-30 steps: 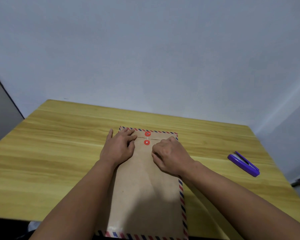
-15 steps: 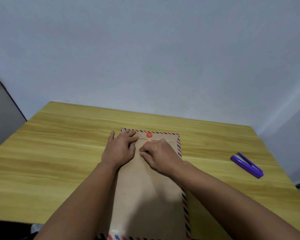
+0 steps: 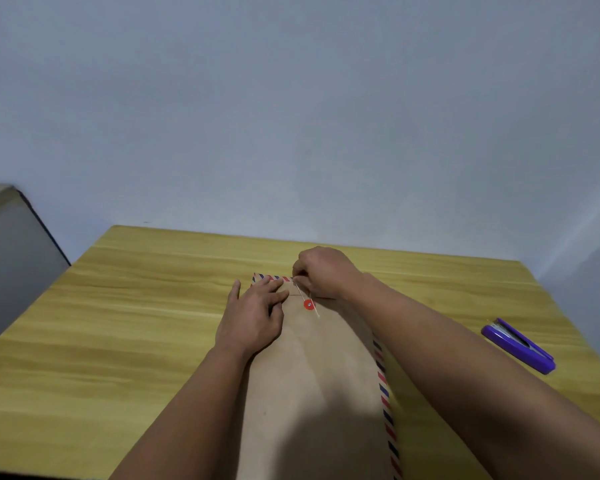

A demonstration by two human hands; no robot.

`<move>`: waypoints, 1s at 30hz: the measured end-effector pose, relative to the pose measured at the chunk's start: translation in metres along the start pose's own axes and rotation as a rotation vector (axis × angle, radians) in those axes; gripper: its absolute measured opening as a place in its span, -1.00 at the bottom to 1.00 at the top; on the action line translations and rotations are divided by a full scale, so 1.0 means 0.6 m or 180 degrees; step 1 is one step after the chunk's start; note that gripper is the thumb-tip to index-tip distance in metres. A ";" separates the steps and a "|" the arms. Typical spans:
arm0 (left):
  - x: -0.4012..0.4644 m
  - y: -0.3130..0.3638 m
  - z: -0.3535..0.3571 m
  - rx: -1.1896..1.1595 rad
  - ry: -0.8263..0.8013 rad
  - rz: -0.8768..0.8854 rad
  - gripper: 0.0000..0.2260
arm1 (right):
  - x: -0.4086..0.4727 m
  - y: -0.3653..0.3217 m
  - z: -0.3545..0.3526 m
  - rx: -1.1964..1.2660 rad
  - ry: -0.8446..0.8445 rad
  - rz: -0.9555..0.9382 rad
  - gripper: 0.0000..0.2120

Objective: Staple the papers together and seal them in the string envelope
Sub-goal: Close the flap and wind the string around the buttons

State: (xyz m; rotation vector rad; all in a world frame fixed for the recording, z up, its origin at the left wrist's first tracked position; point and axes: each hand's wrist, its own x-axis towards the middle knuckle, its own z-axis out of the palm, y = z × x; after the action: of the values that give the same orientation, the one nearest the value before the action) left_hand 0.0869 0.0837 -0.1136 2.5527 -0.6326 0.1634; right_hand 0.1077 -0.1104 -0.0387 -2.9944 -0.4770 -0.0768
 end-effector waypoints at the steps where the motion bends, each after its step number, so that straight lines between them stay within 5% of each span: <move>1: 0.000 0.000 0.000 0.0005 -0.0001 0.0000 -0.61 | 0.004 0.002 0.000 0.0019 -0.0024 0.0068 -0.86; 15: 0.000 0.003 -0.003 -0.0015 -0.0030 -0.0064 -0.62 | -0.028 0.052 0.006 0.0259 0.0037 0.0665 -0.89; 24: -0.001 0.005 -0.003 -0.0035 -0.0010 -0.0049 -0.60 | -0.123 0.045 0.025 -0.0520 0.0507 -0.0776 -0.79; 30: -0.001 0.008 -0.005 -0.0043 -0.0042 -0.0076 -0.60 | -0.160 0.016 0.038 -0.0908 0.0466 -0.1079 -0.82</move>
State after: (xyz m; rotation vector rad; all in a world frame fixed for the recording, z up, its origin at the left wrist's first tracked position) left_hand 0.0842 0.0820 -0.1091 2.5492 -0.6062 0.1338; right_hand 0.0202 -0.1466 -0.0685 -3.1076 -1.0290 -0.4218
